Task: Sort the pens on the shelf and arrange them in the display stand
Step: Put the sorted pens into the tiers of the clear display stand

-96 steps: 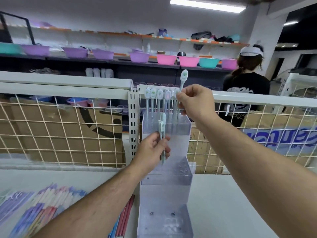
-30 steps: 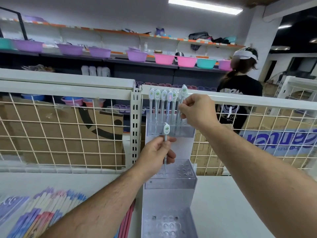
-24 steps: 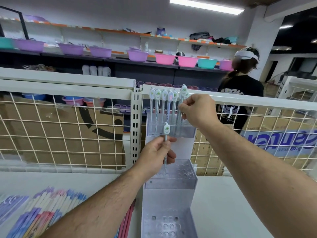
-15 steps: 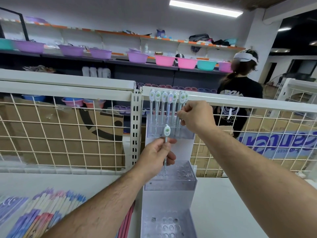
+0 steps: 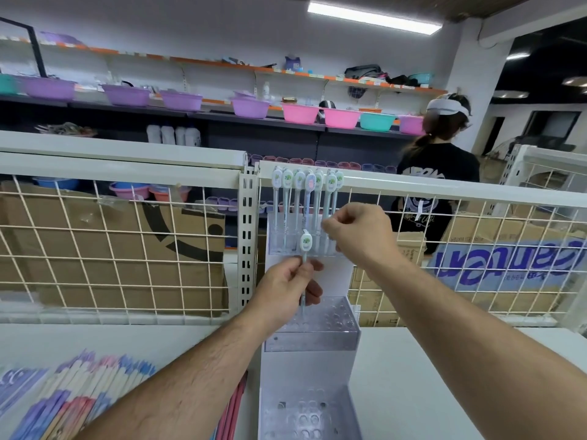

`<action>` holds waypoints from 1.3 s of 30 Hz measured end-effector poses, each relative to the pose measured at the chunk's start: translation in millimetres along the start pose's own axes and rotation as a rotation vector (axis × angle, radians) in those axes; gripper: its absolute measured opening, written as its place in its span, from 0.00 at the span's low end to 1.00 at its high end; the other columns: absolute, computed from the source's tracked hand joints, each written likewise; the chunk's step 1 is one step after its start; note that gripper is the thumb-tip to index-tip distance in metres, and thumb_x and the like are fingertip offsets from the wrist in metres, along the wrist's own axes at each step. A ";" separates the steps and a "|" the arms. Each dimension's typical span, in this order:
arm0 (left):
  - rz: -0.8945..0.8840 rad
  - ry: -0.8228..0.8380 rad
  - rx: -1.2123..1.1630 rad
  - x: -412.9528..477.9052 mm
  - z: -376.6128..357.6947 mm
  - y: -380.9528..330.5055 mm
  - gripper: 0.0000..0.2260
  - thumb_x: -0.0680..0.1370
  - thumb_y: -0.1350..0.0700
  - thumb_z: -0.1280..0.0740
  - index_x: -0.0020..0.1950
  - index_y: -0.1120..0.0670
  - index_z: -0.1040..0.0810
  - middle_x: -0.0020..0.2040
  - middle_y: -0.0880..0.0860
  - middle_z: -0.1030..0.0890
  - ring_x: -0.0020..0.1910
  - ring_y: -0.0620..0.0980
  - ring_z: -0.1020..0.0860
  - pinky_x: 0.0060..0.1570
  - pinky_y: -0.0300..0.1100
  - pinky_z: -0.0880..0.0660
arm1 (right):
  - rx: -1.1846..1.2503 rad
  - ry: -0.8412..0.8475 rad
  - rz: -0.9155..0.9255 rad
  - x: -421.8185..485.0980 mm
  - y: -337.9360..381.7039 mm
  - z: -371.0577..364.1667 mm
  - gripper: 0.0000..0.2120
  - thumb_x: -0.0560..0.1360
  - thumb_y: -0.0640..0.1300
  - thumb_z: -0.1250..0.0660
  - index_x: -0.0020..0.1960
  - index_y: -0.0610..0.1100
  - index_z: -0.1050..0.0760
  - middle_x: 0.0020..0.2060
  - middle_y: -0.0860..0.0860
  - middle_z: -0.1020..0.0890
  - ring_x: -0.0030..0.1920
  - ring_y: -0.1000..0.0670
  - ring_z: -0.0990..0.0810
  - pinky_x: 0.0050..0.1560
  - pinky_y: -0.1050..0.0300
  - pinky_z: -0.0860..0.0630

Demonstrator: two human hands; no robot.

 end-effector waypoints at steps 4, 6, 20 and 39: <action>-0.007 0.011 -0.040 0.4 -1.1 -1.9 0.10 0.84 0.54 0.41 0.53 0.56 0.21 0.37 0.54 0.17 0.39 0.53 0.18 0.52 0.60 0.21 | 0.051 0.373 0.004 -23.4 -2.0 -2.2 0.03 0.72 0.39 0.26 0.40 0.42 0.19 0.30 0.50 0.19 0.29 0.55 0.25 0.26 0.64 0.30; -0.015 0.018 -0.029 -0.2 -2.1 -3.4 0.10 0.84 0.54 0.41 0.52 0.54 0.21 0.37 0.54 0.17 0.39 0.53 0.18 0.52 0.58 0.21 | 0.045 0.384 0.031 -27.6 -6.6 -4.4 0.04 0.73 0.39 0.25 0.41 0.40 0.19 0.29 0.50 0.22 0.28 0.56 0.27 0.27 0.66 0.31; -0.051 0.032 0.162 1.5 -4.4 4.6 0.04 0.78 0.59 0.30 0.51 0.51 0.20 0.44 0.54 0.17 0.42 0.52 0.19 0.46 0.44 0.21 | 0.113 0.163 0.040 -13.1 5.7 12.0 0.05 0.79 0.41 0.30 0.45 0.41 0.22 0.39 0.47 0.16 0.35 0.55 0.18 0.31 0.63 0.26; -0.147 0.046 0.564 -5.4 4.9 19.5 0.12 0.71 0.54 0.23 0.53 0.48 0.18 0.48 0.43 0.18 0.49 0.37 0.22 0.49 0.25 0.28 | -0.022 -0.118 0.091 45.6 35.6 38.9 0.06 0.79 0.44 0.30 0.43 0.45 0.21 0.39 0.47 0.17 0.43 0.46 0.15 0.35 0.54 0.18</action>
Point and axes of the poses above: each hand's wrist, its own x-axis towards the middle knuckle, its own z-axis out of the back of the hand, y = z × x, the point moved 1 cm from there along x, towards the middle knuckle
